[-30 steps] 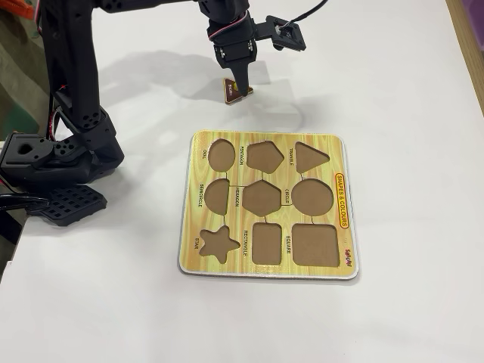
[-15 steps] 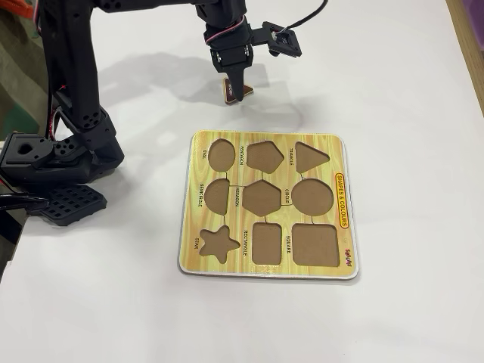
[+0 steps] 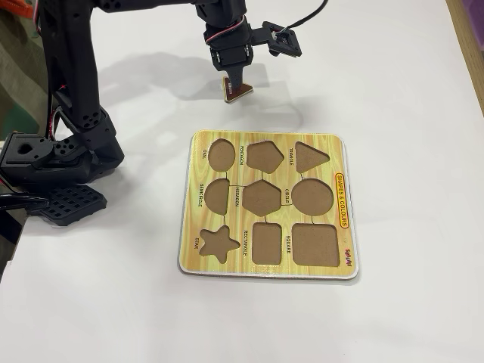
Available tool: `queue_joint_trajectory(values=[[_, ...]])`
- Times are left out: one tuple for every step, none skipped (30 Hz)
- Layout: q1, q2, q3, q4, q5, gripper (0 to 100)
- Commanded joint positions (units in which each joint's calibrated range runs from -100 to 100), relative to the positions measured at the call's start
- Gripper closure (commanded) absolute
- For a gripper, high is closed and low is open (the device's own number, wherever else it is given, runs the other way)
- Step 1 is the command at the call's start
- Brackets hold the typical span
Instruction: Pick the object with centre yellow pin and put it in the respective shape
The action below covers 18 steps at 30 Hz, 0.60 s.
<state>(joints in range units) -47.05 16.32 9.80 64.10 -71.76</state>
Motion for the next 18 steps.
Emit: queue_joint_trajectory(values=[[0.86,-2.85,-0.36,0.55,0.37,93],[0.86,-2.85,-0.36,0.55,0.37,93],[0.86,-2.85,-0.36,0.55,0.37,93],[0.86,-2.85,-0.36,0.55,0.37,93],[0.86,-2.85,-0.36,0.55,0.37,93],[0.86,-2.85,-0.36,0.55,0.37,93],[0.96,-2.85,-0.36,0.38,0.37,93],[0.96,-2.85,-0.36,0.21,0.37,93],[1.25,-2.85,-0.36,0.12,0.37,93],[1.64,-2.85,-0.36,0.21,0.37,93],[1.74,-2.77,-0.36,0.38,0.37,93],[1.84,-2.77,-0.36,0.38,0.37,93],[1.94,-2.77,-0.36,0.38,0.37,93],[1.94,-2.77,-0.36,0.38,0.37,93],[1.94,-2.77,-0.36,0.21,0.37,94],[1.94,-2.77,-0.36,0.12,0.37,95],[1.94,-2.77,-0.36,-0.05,0.37,95],[2.03,-2.77,-0.36,-0.14,0.37,96]])
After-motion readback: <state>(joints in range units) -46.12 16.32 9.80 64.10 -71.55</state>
